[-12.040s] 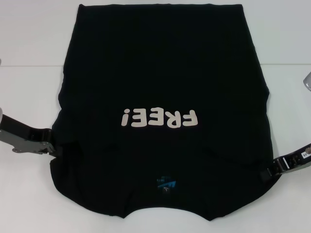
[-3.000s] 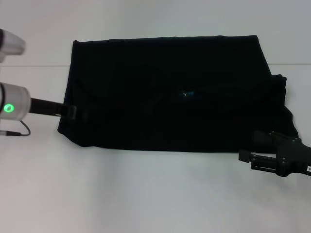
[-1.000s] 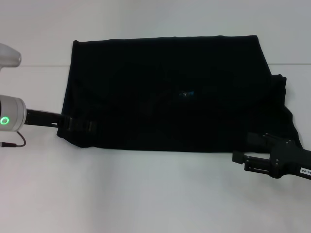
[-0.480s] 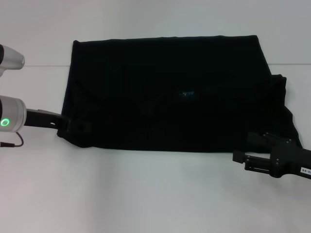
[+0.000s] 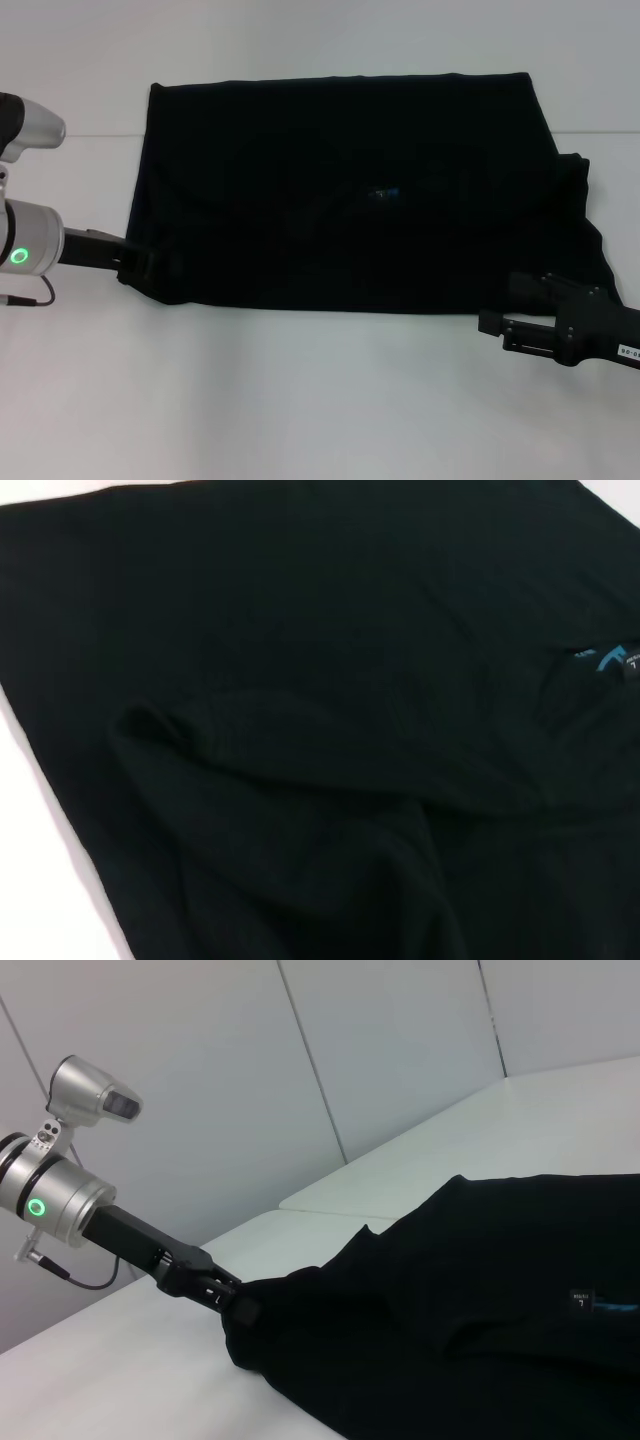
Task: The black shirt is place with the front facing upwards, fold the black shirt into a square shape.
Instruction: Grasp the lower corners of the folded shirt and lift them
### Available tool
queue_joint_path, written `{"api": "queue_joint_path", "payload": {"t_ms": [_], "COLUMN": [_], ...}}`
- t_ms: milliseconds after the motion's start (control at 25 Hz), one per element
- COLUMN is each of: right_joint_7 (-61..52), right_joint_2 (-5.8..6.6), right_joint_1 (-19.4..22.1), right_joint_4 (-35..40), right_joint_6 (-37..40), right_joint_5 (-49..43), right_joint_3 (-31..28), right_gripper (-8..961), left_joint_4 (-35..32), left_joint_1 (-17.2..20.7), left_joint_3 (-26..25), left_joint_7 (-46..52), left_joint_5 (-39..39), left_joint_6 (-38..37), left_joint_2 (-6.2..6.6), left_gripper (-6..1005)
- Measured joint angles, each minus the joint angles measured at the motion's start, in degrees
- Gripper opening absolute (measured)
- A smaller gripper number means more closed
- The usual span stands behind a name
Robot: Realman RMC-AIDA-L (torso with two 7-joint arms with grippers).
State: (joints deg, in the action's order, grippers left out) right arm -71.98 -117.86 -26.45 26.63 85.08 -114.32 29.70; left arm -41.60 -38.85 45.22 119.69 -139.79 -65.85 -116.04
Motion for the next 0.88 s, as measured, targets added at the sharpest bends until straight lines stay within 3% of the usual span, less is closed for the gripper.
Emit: {"api": "queue_joint_path", "payload": {"t_ms": [440,480,680,880], "right_joint_7": [-3.54,-5.76,-31.89,-66.36], "right_joint_2": [-0.04,0.16,1.28,4.83], "right_joint_1": [-0.25,-0.5,-1.94,-6.65], "right_joint_4": [0.78,1.58,14.96,29.8], "right_joint_6": [-0.19,-0.36,-2.11,2.36], "right_joint_5": [0.21,0.23,-4.14,-23.83], "right_joint_3": [0.01,0.0,2.5,4.33], "right_gripper": [934,933,928,923], "left_joint_4": [-0.07,-0.13,-0.24,-0.48], "left_joint_1": [-0.12,-0.12,-0.15,-0.22], "left_joint_3": [1.29,1.18,0.59,0.57], "left_joint_7": [-0.17,-0.18,-0.17,0.16], "left_joint_5": [0.27,0.34,0.65,0.73], "left_joint_6": [-1.6,-1.8,-2.06,-2.33], "left_joint_2": [0.05,0.06,0.25,0.73], "left_gripper": [70,67,62,62]}}
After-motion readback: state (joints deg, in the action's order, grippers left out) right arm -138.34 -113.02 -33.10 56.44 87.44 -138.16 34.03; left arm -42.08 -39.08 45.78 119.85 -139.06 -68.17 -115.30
